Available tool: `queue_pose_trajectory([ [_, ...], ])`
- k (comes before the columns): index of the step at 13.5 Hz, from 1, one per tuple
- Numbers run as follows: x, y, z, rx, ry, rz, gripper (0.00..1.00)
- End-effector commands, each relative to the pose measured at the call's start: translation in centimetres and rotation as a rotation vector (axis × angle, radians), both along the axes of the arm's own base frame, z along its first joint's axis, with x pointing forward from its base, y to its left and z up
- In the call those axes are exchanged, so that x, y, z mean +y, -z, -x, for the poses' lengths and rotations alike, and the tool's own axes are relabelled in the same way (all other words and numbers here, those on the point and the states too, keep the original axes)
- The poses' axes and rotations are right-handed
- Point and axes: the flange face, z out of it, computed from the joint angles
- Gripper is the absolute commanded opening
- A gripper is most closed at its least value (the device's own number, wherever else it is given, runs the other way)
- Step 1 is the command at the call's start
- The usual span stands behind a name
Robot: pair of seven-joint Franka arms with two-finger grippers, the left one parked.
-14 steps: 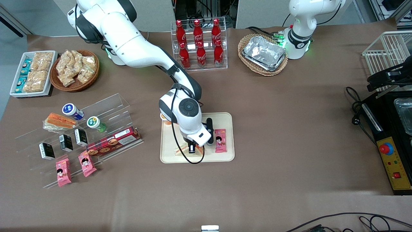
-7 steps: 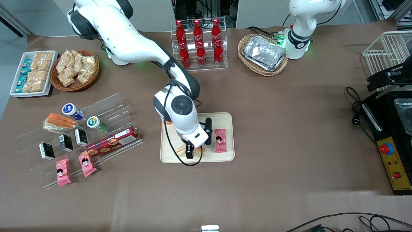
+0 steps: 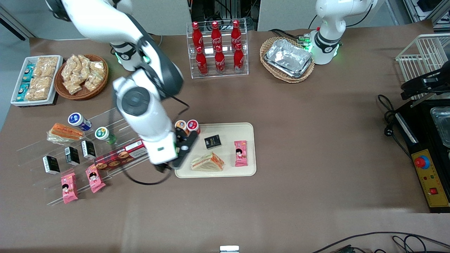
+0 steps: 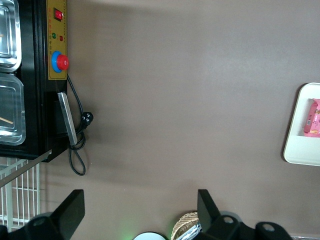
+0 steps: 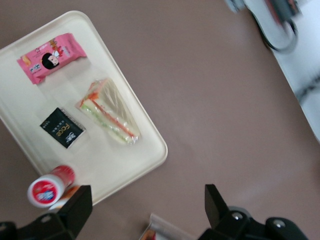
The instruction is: Place sandwich on tray
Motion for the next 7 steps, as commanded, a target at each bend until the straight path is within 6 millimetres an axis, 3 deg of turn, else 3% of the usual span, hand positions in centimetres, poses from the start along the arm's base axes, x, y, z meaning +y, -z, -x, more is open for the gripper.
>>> queue_pose_trajectory([
  [1,-4.2,-8.1,3.4,0.008,0.220,0.025,1.00],
  [2,-5.3,-9.9,4.0,-0.012,0.284,0.036,1.00],
  [4,-9.1,-12.8,4.8,0.002,0.413,0.046,1.00],
  [7,-16.2,-17.4,6.0,-0.003,0.584,0.030,1.00],
])
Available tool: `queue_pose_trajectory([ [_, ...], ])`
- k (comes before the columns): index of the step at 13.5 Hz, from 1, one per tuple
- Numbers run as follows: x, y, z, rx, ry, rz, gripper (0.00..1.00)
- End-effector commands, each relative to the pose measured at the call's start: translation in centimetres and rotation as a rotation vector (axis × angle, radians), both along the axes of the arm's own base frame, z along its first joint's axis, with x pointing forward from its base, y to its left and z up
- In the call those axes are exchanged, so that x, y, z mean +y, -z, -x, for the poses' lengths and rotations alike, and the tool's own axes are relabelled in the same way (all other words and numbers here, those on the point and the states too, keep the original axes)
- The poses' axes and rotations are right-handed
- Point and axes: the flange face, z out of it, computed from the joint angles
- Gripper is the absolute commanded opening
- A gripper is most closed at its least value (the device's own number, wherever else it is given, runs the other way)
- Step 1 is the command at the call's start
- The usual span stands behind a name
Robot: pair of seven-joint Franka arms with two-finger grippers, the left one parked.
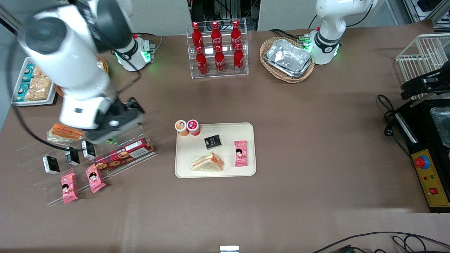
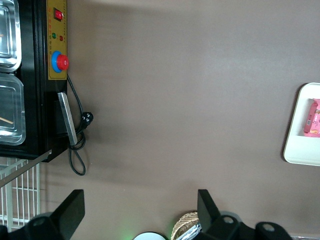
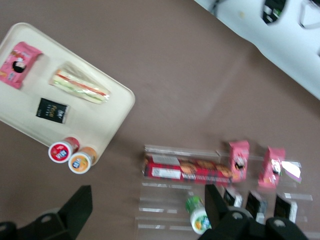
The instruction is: Place sandwich on tray
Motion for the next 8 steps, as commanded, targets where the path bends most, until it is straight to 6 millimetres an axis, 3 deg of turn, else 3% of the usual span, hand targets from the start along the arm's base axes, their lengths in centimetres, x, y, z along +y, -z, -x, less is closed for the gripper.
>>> queue_pose_trajectory([
  [1,-7.9,-4.3,2.2,-0.008,0.186,-0.010,1.00],
  [4,-15.0,-6.7,2.9,-0.015,0.314,-0.045,1.00],
  [6,-20.3,-6.9,2.7,-0.008,0.409,-0.090,1.00],
  [8,-23.1,-6.4,2.5,-0.002,0.459,-0.086,1.00],
])
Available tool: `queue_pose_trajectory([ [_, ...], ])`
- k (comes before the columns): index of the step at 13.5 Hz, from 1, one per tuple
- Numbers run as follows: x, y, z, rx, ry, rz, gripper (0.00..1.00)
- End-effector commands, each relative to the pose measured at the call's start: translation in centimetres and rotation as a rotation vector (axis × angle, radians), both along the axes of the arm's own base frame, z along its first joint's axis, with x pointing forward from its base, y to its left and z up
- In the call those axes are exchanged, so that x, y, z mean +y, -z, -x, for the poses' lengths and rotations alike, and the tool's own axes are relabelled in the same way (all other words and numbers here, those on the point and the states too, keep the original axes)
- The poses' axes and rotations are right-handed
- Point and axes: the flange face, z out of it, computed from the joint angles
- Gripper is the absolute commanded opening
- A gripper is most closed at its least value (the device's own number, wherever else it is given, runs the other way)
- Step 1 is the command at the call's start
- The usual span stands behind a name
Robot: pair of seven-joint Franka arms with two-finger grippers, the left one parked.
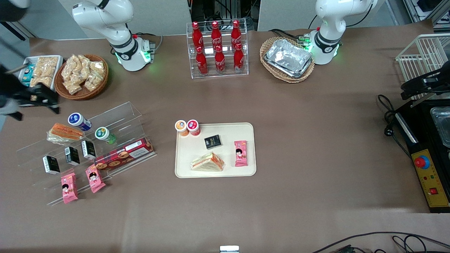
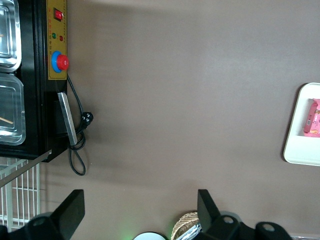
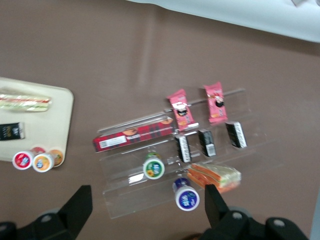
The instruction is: Place sandwich on tray
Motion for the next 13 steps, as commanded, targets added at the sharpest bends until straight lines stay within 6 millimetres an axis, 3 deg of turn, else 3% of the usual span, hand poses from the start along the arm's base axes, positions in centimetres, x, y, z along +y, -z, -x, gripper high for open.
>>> queue_pose_trajectory([
  [1,-3.8,2.1,-0.2,0.047,0.080,-0.023,1.00],
  [3,-4.1,5.0,-1.5,0.088,0.103,-0.029,1.00],
  [7,-3.0,7.4,-2.5,0.037,0.160,-0.044,1.00],
  [10,-1.6,7.9,-2.7,0.037,0.217,-0.056,1.00],
  [13,-1.4,8.4,-2.9,0.046,0.216,-0.061,1.00],
])
